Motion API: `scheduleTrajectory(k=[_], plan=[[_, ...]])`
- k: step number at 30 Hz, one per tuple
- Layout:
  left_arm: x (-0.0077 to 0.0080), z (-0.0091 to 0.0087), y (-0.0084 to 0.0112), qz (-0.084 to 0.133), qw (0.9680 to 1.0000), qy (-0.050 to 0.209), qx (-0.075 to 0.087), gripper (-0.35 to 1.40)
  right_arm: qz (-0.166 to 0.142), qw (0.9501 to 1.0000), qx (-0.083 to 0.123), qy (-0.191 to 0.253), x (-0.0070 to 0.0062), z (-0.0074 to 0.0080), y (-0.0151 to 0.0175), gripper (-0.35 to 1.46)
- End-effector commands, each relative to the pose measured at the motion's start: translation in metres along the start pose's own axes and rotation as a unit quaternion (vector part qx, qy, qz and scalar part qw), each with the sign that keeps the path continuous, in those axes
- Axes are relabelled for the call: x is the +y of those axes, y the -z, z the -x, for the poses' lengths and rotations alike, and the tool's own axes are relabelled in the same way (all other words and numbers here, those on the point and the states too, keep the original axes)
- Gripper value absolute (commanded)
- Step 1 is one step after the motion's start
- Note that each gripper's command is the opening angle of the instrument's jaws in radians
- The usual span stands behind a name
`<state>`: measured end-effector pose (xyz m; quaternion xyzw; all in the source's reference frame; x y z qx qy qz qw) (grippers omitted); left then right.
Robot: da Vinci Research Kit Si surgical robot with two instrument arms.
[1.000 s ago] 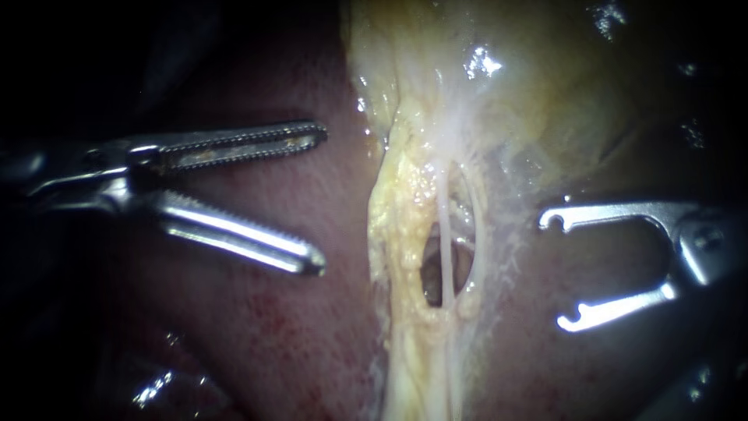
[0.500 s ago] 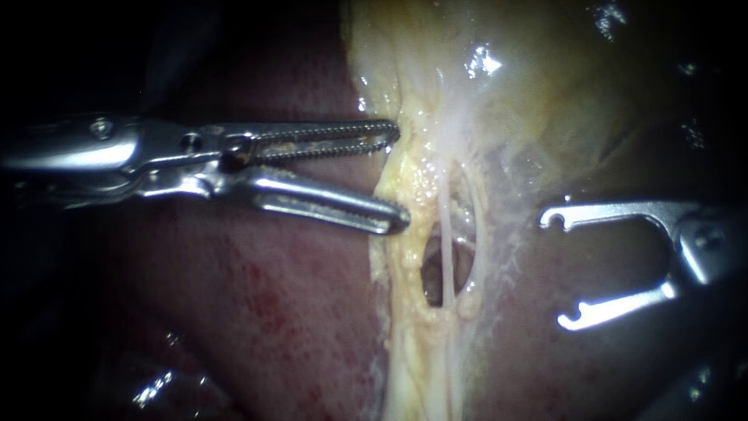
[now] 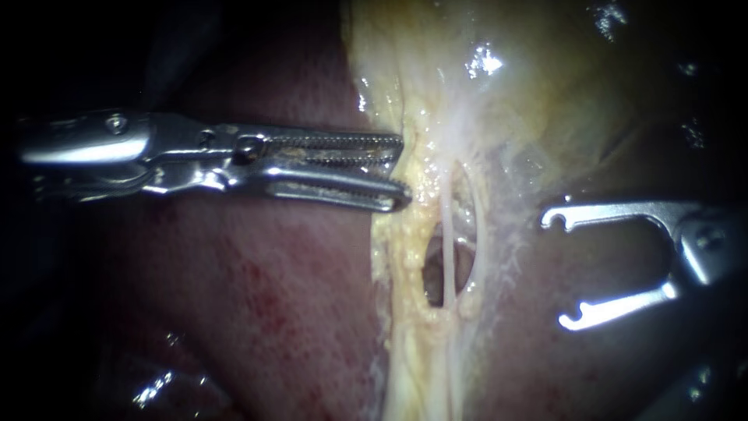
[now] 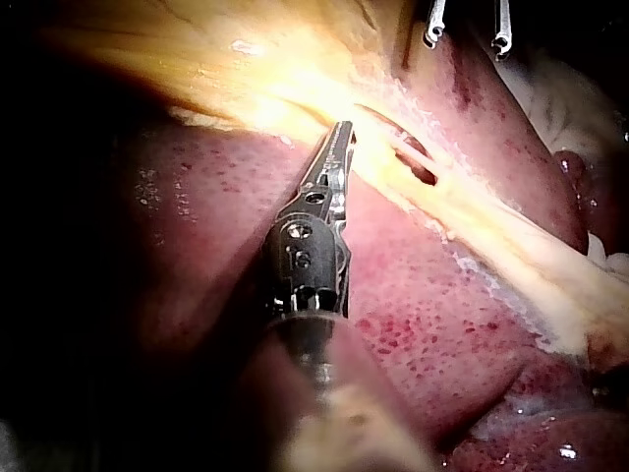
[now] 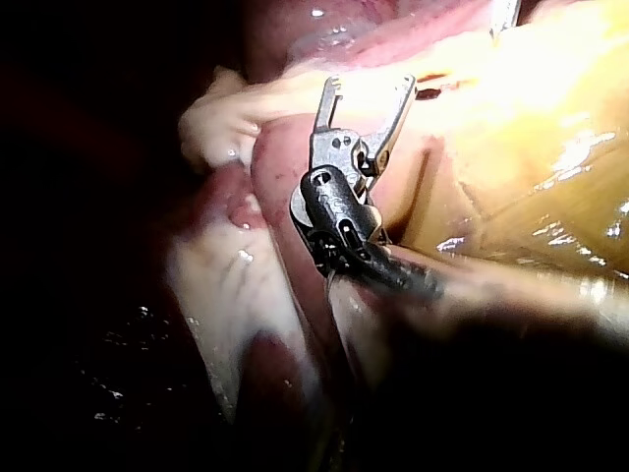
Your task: Grabbing gallbladder
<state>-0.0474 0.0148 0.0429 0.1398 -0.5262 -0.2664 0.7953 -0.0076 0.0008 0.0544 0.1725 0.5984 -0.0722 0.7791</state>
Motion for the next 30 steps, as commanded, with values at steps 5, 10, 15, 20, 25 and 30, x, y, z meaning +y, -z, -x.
scheduleTrajectory(k=[5, 10, 15, 20, 25, 30], plan=[[0.0008, -0.0005, 0.0004, -0.001, 0.9999, 0.011, 0.007, -0.35, 0.000, 1.0000, 0.000, 0.000, 0.0000, 0.0000, 0.0000, 0.58], [0.0011, -0.0008, 0.0007, 0.000, 0.9999, 0.011, 0.008, -0.35, 0.001, 1.0000, 0.000, 0.000, 0.0000, 0.0000, 0.0000, 0.58], [0.0008, -0.0007, 0.0007, 0.001, 0.9999, 0.011, 0.008, -0.35, 0.001, 1.0000, 0.000, 0.000, 0.0000, 0.0000, 0.0000, 0.58], [0.0005, -0.0005, 0.0007, 0.002, 0.9999, 0.011, 0.008, -0.35, 0.001, 1.0000, 0.000, 0.000, 0.0000, 0.0000, -0.0001, 0.58], [0.0004, -0.0005, 0.0007, 0.002, 0.9999, 0.011, 0.008, -0.35, 0.001, 1.0000, 0.000, 0.000, 0.0000, 0.0001, -0.0001, 0.58], [0.0003, -0.0004, 0.0006, 0.003, 0.9999, 0.011, 0.008, -0.35, 0.001, 1.0000, 0.000, 0.000, 0.0000, 0.0001, -0.0001, 0.58]])
